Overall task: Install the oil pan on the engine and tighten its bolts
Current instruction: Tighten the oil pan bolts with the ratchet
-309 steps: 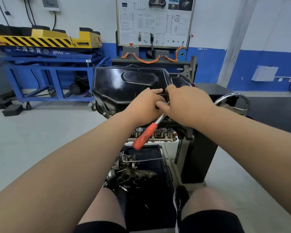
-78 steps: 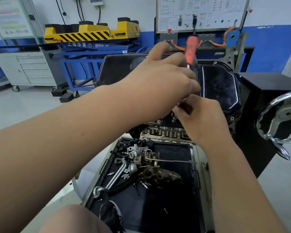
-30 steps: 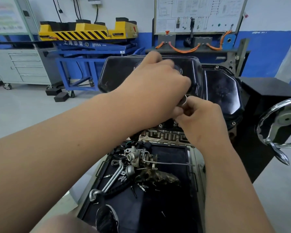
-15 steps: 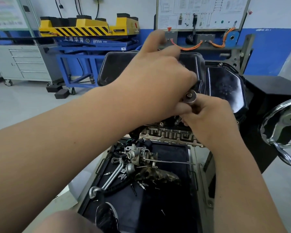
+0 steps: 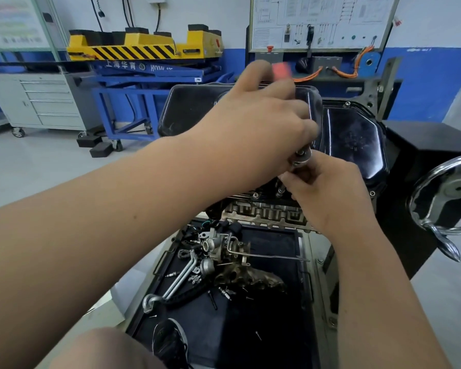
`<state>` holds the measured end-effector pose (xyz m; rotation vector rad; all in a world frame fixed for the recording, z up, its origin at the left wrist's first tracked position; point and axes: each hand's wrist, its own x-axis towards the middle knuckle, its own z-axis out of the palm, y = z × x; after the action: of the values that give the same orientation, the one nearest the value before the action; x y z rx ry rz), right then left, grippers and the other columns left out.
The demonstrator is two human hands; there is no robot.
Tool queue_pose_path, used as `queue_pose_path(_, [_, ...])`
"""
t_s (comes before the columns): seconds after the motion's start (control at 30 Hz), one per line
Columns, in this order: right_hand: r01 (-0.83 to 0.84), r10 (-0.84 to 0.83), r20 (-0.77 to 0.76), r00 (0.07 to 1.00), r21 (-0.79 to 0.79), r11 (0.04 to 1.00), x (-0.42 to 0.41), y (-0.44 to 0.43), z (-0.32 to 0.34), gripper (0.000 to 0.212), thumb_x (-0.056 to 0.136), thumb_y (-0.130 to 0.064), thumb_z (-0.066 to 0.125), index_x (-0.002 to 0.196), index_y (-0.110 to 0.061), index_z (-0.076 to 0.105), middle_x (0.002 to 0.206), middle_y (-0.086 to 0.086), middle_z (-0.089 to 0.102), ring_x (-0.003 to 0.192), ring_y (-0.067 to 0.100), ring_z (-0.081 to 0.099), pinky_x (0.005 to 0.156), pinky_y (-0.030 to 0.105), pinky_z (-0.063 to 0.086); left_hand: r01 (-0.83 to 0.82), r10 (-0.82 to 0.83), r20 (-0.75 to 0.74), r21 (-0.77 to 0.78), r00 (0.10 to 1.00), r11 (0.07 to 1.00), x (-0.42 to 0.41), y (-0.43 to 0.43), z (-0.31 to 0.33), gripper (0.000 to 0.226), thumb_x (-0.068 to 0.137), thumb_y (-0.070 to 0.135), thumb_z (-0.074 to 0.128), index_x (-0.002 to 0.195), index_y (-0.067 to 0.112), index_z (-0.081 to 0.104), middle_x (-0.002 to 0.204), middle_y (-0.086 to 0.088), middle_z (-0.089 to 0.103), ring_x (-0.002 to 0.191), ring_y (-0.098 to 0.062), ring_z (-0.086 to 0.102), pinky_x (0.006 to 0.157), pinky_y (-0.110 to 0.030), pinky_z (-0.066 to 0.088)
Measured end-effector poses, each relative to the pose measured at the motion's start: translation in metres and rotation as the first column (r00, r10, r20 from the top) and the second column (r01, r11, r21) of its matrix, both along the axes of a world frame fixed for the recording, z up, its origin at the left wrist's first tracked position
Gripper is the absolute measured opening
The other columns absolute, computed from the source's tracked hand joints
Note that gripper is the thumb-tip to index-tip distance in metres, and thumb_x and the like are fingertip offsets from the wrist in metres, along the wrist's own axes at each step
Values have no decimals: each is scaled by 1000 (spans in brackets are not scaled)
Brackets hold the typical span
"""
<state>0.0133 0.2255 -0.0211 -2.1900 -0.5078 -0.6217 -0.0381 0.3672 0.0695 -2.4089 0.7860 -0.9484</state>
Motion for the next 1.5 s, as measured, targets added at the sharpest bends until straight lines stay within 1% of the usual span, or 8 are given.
queue_pose_path(0.23, [11, -11, 0, 1000, 1, 1000, -3, 6, -3, 9, 64, -39, 43, 58, -33, 43, 54, -9, 47, 53, 17, 43, 52, 37, 44, -230, 215, -173, -71, 961, 971, -1, -9, -8, 37, 87, 57, 49, 73, 22, 48, 57, 9, 36, 58, -14, 38, 97, -39, 27])
queue_pose_path(0.33, [12, -12, -3, 1000, 16, 1000, -2, 7, -3, 16, 71, -47, 50, 65, -32, 47, 59, -10, 55, 59, 15, 52, 57, 38, 50, -85, 73, -142, -85, 987, 993, -1, -6, -8, 6, 89, 32, 58, 95, 28, 58, 77, 11, 54, 88, -16, 51, 106, -38, 22])
queue_pose_path(0.53, [-37, 37, -15, 999, -44, 998, 0, 3, -4, 14, 81, -46, 55, 74, -34, 57, 65, -8, 62, 64, 13, 61, 63, 38, 53, 43, -44, -36, -16, 998, 999, -2, 2, -5, 39, 92, 14, 52, 126, 31, 58, 130, 12, 57, 127, -20, 42, 110, -39, 8])
queue_pose_path(0.73, [-20, 20, -9, 1000, 1, 1000, -1, 5, -3, 13, 73, -43, 49, 66, -33, 53, 63, -6, 61, 61, 18, 59, 59, 40, 52, -175, 171, -110, -30, 979, 984, -4, -2, 0, 35, 85, 56, 50, 80, 23, 59, 61, 8, 43, 74, -22, 52, 101, -42, 27])
queue_pose_path(0.87, [-13, 12, -21, 1000, -38, 999, -3, 11, -4, 16, 69, -27, 47, 56, -32, 40, 55, -6, 49, 53, 18, 43, 49, 33, 38, -252, 224, -214, -116, 951, 961, -4, -4, -9, 52, 83, 68, 43, 60, 21, 43, 52, 7, 39, 51, -10, 34, 89, -40, 34])
queue_pose_path(1.0, [2, -2, -4, 1000, 6, 1000, -3, 12, -4, 16, 70, -44, 50, 60, -33, 44, 57, -9, 54, 58, 15, 50, 56, 36, 47, -138, 111, -210, -119, 971, 983, -3, -1, -8, 11, 89, 38, 56, 93, 29, 59, 73, 12, 49, 81, -17, 43, 92, -39, 32])
queue_pose_path(1.23, [-54, 54, -35, 998, -4, 999, 3, 6, -7, 9, 81, -43, 58, 85, -34, 59, 73, -8, 65, 71, 18, 63, 69, 41, 54, -43, 41, -93, -22, 995, 999, 0, 9, -3, 38, 92, 26, 53, 129, 34, 54, 131, 15, 55, 128, -18, 39, 109, -39, 12])
queue_pose_path(1.5, [-19, 19, -2, 1000, 24, 1000, -2, 11, -6, 11, 66, -43, 48, 59, -37, 42, 59, -10, 52, 56, 15, 47, 54, 36, 44, -242, 226, -199, -59, 954, 968, -2, 2, -2, 49, 83, 65, 45, 64, 20, 45, 54, 8, 39, 54, -13, 38, 94, -39, 33])
